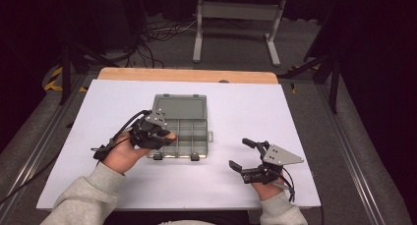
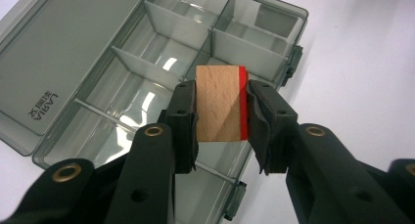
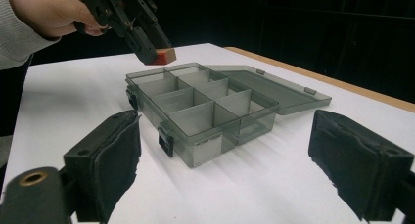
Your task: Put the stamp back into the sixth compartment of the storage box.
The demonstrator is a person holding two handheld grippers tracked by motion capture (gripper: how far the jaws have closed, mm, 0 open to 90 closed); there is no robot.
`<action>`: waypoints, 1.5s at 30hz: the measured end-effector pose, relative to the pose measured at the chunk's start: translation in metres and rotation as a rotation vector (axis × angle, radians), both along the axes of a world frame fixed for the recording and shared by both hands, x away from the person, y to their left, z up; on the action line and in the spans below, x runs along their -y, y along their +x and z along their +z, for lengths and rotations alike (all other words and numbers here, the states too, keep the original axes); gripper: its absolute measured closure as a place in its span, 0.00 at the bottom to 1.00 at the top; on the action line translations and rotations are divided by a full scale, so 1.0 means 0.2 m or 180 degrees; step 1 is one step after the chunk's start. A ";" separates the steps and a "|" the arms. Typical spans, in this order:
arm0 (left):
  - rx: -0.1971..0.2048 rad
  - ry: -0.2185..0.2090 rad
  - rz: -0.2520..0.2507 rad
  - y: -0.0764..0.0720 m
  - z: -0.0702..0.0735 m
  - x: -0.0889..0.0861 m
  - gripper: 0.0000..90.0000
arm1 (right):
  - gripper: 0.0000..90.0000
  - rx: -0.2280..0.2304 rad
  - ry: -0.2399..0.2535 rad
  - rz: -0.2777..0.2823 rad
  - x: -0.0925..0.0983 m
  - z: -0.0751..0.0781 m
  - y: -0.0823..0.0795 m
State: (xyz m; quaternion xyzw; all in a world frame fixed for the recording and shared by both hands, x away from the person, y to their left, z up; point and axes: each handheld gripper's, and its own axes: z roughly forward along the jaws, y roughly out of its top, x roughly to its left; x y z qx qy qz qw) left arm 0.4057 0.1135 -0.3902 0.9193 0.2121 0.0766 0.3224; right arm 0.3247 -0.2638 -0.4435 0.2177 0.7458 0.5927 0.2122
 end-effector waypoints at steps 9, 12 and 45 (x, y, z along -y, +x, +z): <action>-0.0030 0.0017 0.0030 0.03 -0.02 0.00 0.73 | 0.14 -0.0002 0.0002 0.0009 0.00 0.00 0.00; -0.0033 0.0030 0.0053 0.04 -0.03 0.00 0.73 | 0.14 -0.0002 0.0001 0.0009 0.00 0.00 0.00; -0.0194 0.0206 0.0027 0.08 -0.09 0.03 0.73 | 0.14 -0.0005 0.0005 0.0014 0.00 0.00 0.00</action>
